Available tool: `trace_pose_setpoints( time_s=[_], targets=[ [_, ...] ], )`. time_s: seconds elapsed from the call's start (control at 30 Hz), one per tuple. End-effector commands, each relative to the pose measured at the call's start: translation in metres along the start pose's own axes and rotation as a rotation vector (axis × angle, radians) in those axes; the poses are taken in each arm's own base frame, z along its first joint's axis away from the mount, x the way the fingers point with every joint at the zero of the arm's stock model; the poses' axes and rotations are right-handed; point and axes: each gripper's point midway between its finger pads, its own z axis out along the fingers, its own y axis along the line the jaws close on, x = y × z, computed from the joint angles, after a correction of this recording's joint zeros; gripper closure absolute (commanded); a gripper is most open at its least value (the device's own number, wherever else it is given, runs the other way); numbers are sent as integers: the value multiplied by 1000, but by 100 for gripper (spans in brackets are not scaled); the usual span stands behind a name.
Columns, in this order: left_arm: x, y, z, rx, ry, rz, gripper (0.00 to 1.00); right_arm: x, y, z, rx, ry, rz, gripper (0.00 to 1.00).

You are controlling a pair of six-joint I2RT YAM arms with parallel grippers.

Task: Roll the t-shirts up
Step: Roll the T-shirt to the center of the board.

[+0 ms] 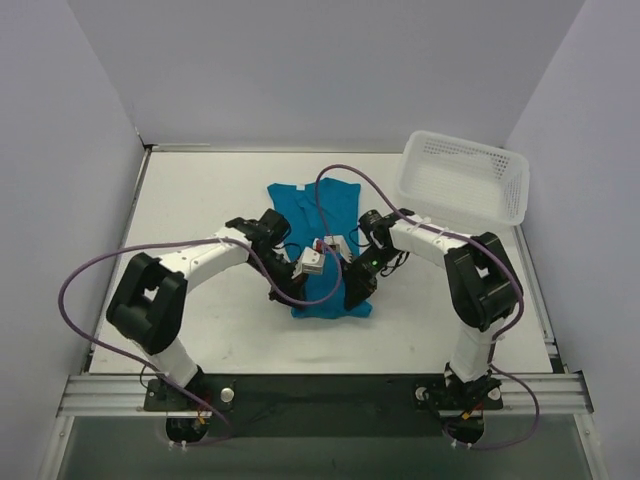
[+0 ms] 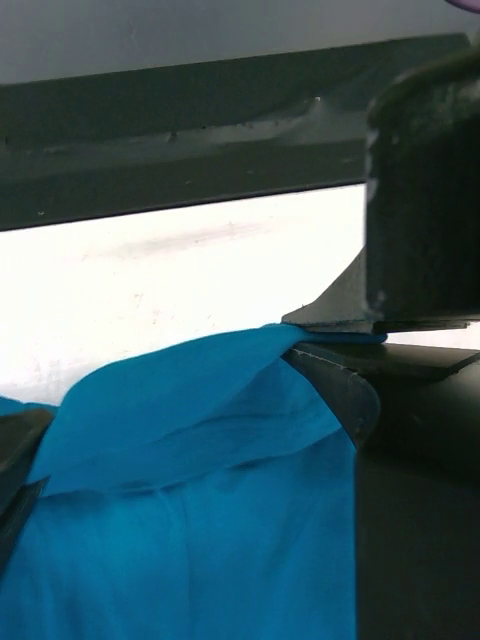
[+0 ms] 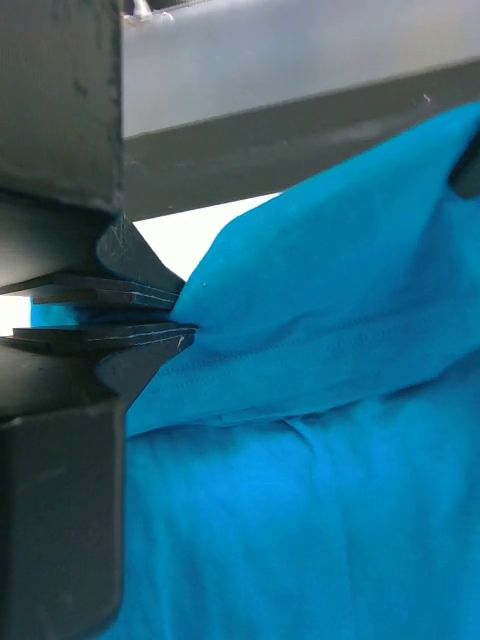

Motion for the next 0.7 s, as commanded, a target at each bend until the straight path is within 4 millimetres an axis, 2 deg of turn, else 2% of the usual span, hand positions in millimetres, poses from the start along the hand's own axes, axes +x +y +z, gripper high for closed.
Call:
trace_pose_setpoints(
  time_s=[0.0, 0.03, 0.07, 0.13, 0.17, 0.4, 0.67],
  targets=[
    [-10, -18, -18, 202, -27, -7, 100, 7, 31, -11, -209, 46, 35, 96],
    [-6, -13, -15, 234, -21, -38, 100, 2, 34, -15, -231, 41, 44, 96],
    [-11, -10, -23, 252, -25, -25, 100, 1, 34, -16, -248, 38, 22, 96],
    [-8, -4, -23, 287, -19, -52, 100, 5, 39, -16, -306, 68, 60, 96],
    [-11, -1, -28, 293, -24, -45, 100, -2, 36, -19, -311, 58, 50, 95],
    [0, 6, -29, 334, -22, -100, 100, -12, 16, -21, -359, 46, 162, 94],
    [8, 18, -25, 364, -20, -194, 100, -15, 13, -21, -481, 53, 284, 94]
  ],
)
